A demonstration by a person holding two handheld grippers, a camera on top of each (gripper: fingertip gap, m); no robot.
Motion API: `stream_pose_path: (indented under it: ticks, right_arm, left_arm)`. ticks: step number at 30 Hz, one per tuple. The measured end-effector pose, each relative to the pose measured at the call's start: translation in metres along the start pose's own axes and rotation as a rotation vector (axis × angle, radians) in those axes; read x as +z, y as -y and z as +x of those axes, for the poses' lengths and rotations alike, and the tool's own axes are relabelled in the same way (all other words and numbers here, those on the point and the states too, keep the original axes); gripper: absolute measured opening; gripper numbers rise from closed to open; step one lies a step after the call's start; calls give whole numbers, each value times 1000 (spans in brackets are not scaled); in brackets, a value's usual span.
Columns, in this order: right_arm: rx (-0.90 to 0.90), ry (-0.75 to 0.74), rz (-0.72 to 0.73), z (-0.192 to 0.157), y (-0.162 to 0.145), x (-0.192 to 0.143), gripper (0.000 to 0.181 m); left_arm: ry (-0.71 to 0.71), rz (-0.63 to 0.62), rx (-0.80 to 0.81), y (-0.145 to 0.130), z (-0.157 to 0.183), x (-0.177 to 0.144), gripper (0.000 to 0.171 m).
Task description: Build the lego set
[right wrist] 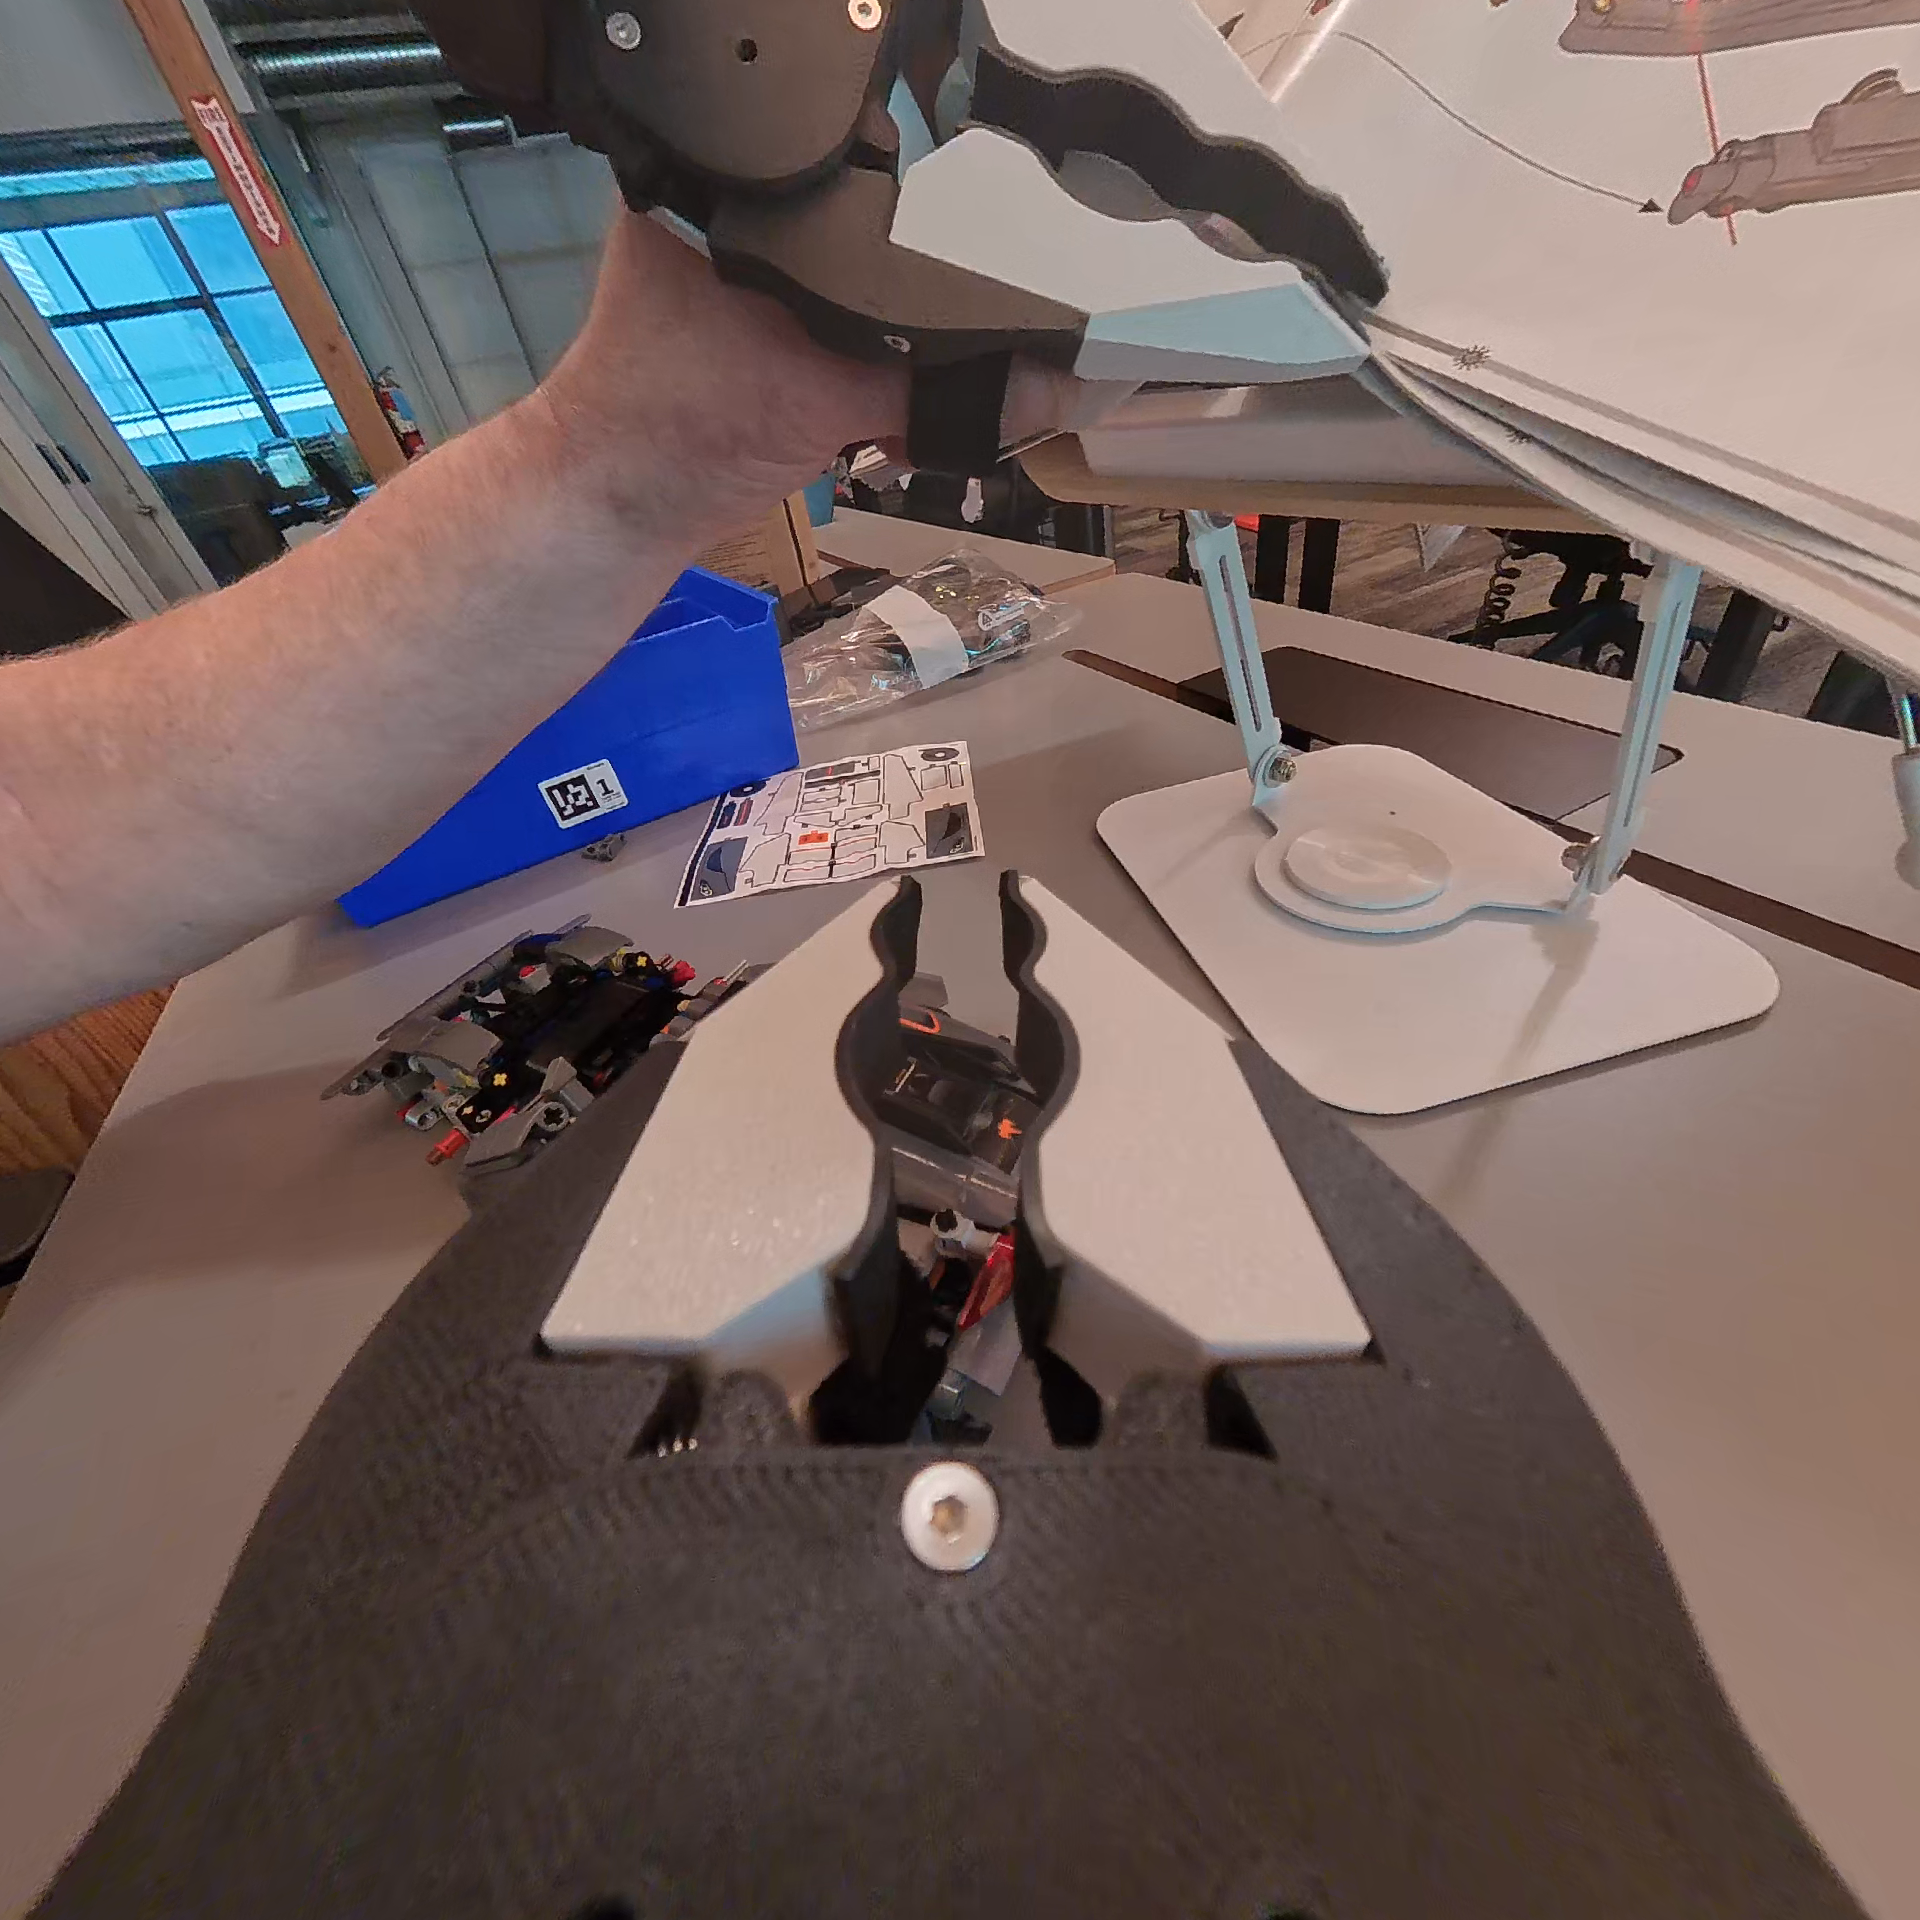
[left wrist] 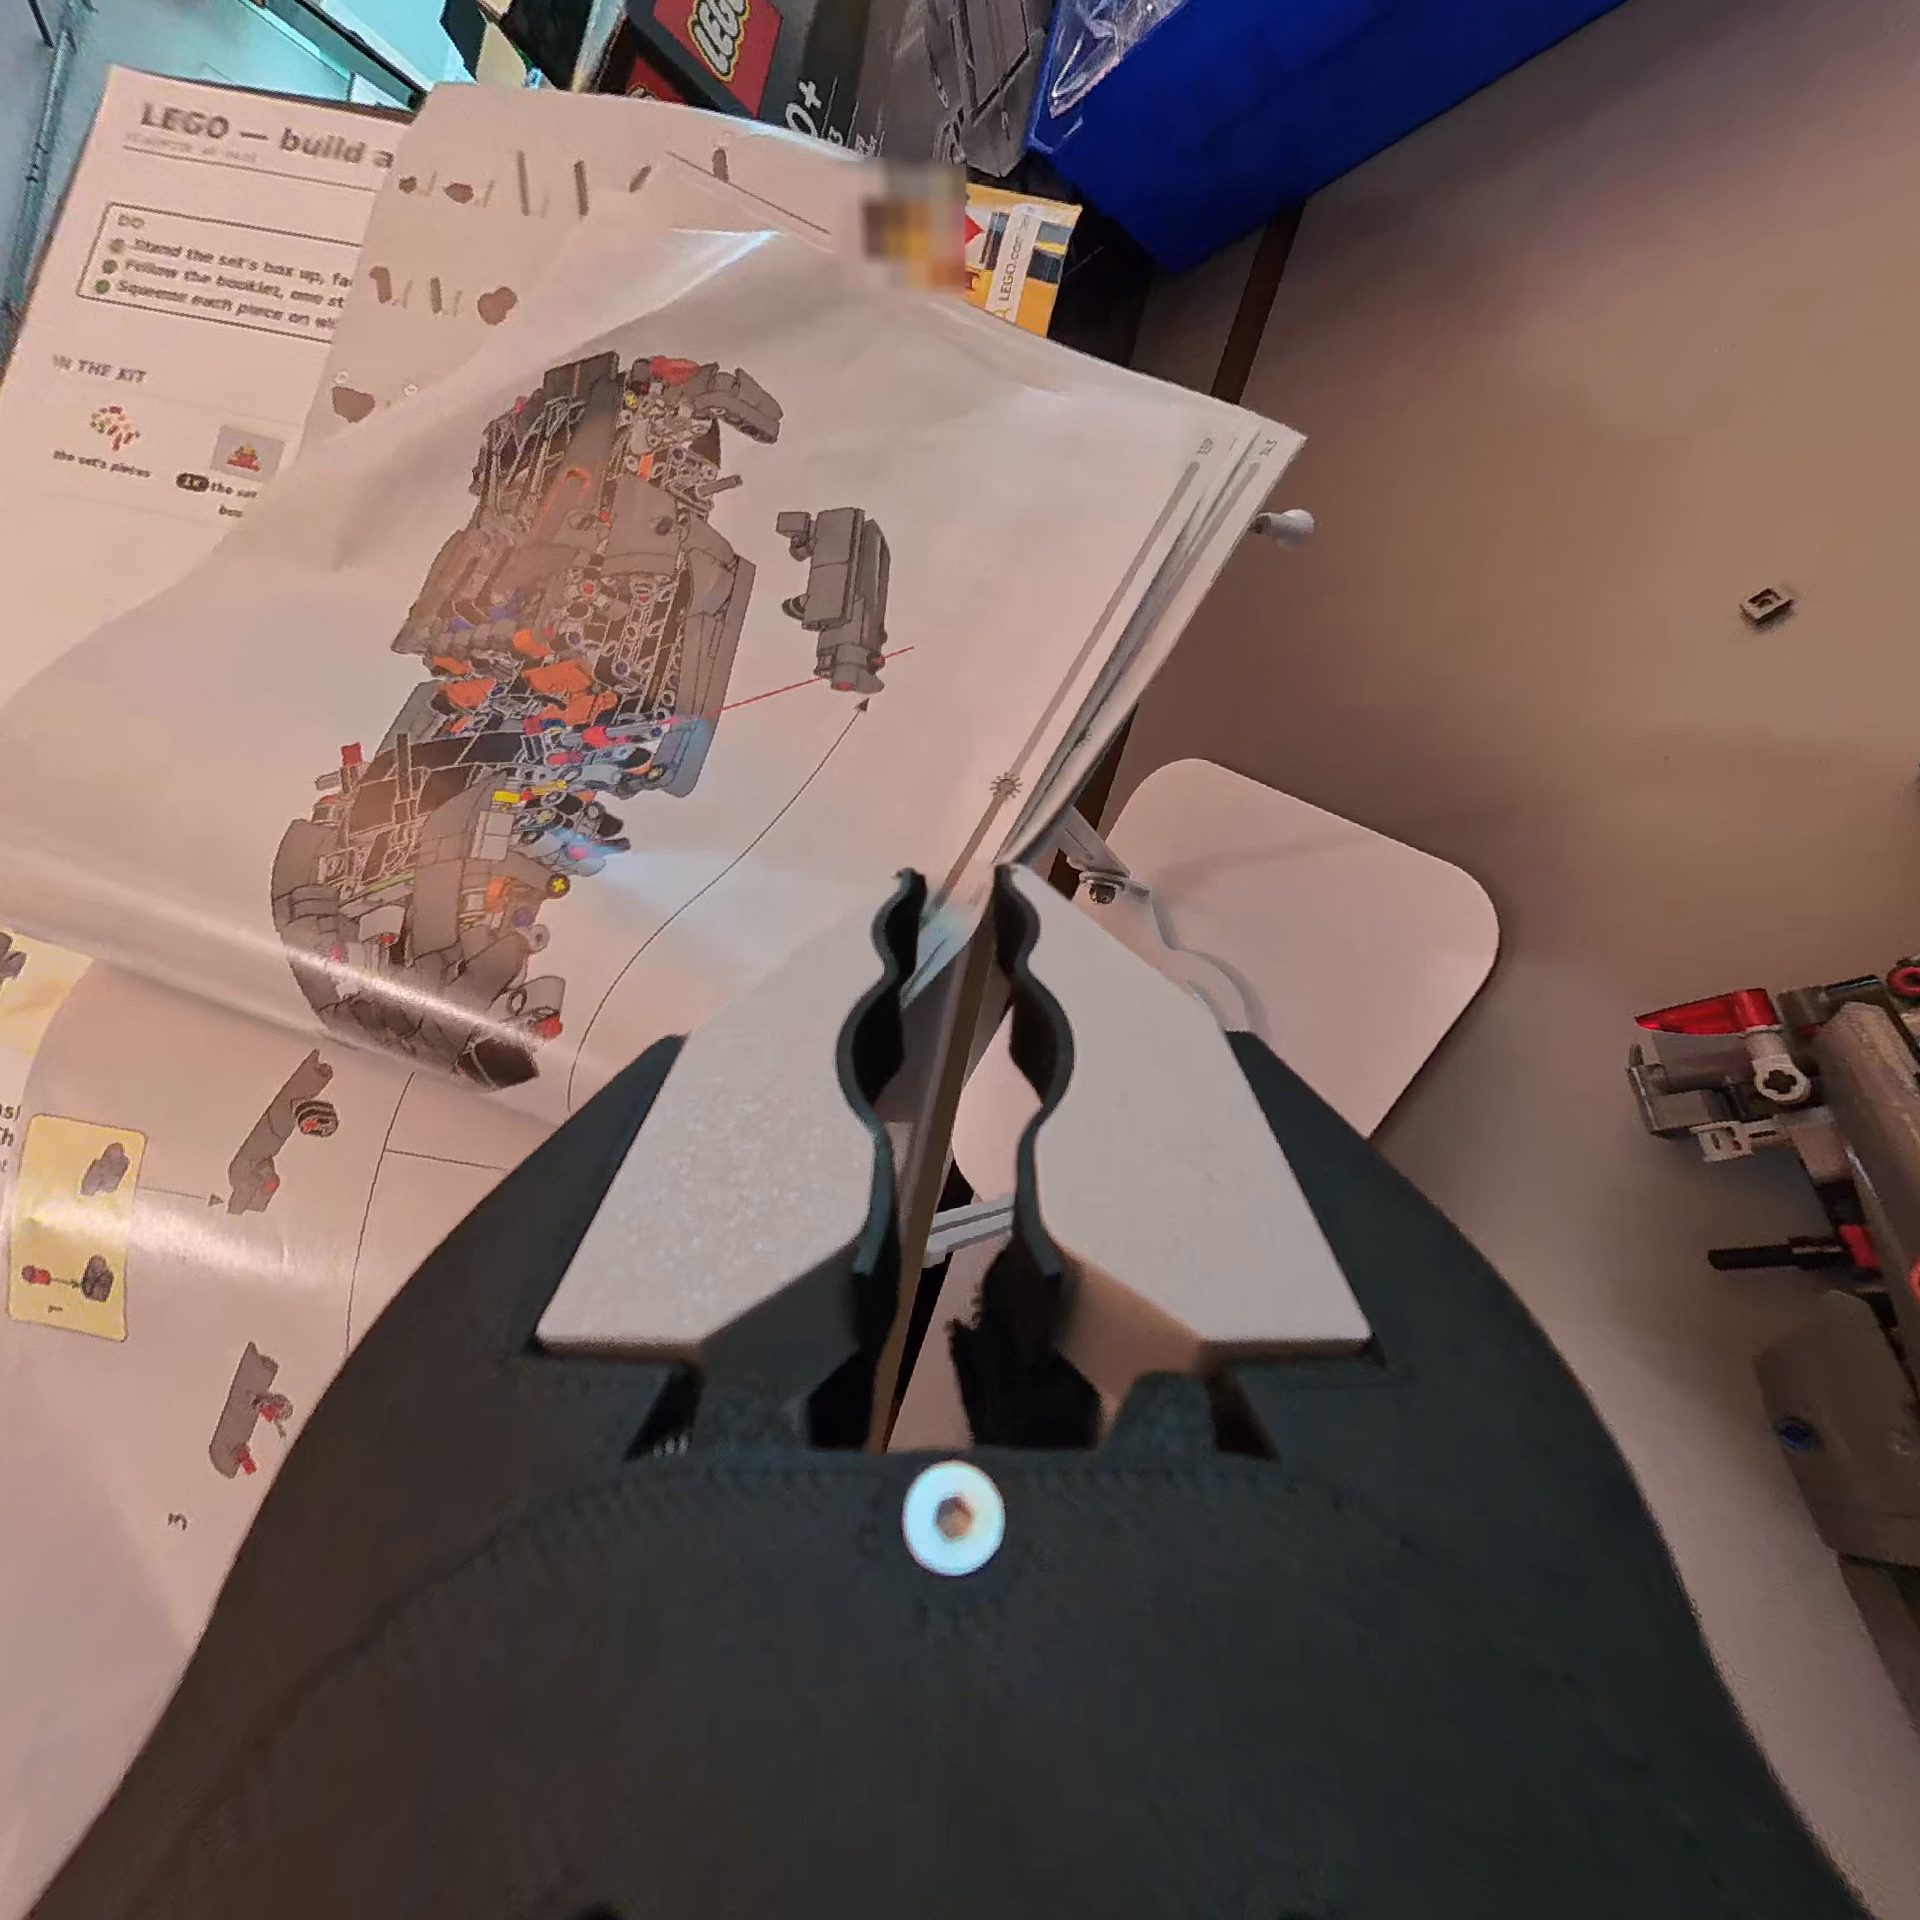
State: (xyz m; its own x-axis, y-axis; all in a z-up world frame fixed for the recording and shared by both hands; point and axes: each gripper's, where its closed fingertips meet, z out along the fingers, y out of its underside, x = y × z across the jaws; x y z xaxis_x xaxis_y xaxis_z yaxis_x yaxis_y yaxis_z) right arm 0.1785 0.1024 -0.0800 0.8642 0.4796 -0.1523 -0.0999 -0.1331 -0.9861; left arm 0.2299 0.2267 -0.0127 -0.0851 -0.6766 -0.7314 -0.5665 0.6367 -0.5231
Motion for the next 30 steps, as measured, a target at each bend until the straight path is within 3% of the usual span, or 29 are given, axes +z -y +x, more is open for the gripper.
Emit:
stream_pose_path:
  ticks: [6,12,22,30]
  right_arm:
    - [3,8,-6,-1,-2,1,15]
    - [2,9,-7,-1,-2,1,15]
    - [7,17,-11,-3,-4,1,16]
    - [12,24,-10,-4,-3,2,16]
  left_arm:
    - [30,42,-55,7,-5,-16,33]
    - [57,42,-112,1,0,-49,41]
    - [69,-29,-221,-40,38,-91,45]
    - [149,-98,-310,-73,31,-119,48]
